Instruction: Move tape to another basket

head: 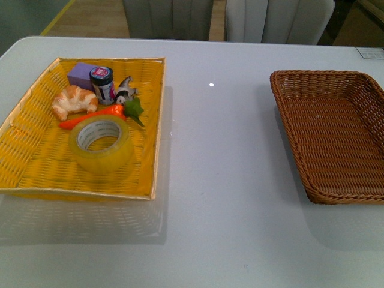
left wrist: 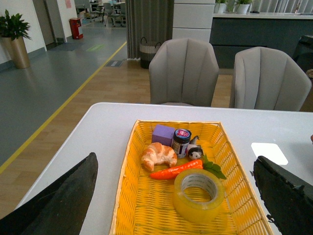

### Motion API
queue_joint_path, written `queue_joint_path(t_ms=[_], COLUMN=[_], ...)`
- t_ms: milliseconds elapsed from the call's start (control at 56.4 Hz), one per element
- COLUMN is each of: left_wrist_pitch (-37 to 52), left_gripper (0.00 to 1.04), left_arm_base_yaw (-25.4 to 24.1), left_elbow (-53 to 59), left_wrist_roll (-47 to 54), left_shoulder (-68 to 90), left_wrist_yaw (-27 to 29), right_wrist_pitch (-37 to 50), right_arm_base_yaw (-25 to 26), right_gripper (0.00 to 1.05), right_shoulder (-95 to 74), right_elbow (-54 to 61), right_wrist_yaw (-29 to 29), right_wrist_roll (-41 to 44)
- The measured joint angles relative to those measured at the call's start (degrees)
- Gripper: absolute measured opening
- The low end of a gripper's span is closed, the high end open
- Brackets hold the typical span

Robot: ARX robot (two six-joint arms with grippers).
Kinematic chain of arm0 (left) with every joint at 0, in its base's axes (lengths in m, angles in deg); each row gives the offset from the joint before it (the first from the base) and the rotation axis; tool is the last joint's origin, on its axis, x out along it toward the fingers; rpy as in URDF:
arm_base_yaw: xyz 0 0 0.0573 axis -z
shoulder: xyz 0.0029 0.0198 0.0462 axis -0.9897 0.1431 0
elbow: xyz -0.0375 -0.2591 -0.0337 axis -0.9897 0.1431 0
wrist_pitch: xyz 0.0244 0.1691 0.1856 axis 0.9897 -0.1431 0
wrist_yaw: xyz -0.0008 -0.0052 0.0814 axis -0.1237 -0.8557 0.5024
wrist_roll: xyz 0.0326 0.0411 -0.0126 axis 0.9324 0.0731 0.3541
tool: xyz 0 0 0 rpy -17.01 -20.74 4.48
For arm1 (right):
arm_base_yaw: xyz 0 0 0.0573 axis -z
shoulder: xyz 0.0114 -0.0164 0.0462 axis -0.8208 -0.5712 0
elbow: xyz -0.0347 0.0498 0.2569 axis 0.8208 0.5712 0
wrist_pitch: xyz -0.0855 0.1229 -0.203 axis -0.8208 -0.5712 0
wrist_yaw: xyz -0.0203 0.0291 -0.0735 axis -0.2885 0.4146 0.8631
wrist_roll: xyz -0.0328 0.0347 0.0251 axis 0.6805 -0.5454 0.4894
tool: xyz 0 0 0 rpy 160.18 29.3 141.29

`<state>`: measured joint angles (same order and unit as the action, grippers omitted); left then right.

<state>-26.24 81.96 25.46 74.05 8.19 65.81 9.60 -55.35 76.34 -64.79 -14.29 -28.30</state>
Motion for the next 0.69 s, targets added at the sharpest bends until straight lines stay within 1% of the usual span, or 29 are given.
queue_joint_path(t_ms=[585,603,656,691], left_wrist_pitch=[0.0,-0.28,-7.85,-8.96], left_gripper=[0.96,0.96,0.96,0.96], left_arm_base_yaw=[0.0,-0.17,-3.17,-4.07], left_elbow=[0.0,-0.09,-3.21,-4.81], left_wrist_roll=[0.0,-0.52,-5.31,-9.11], left_shoulder=[0.0,0.22,5.07,9.9], left_wrist_yaw=[0.0,-0.79,-10.95,-15.23], right_wrist_pitch=[0.0,0.0,0.0,0.0], right_arm_base_yaw=[0.0,-0.02,0.0,0.0], right_gripper=[0.96,0.96,0.96,0.96], right_shoulder=[0.0,0.0,0.0,0.0], right_elbow=[0.0,0.0,0.0,0.0], right_wrist_yaw=[0.0,0.0,0.09,0.0], right_wrist_roll=[0.0,0.0,0.0,0.0])
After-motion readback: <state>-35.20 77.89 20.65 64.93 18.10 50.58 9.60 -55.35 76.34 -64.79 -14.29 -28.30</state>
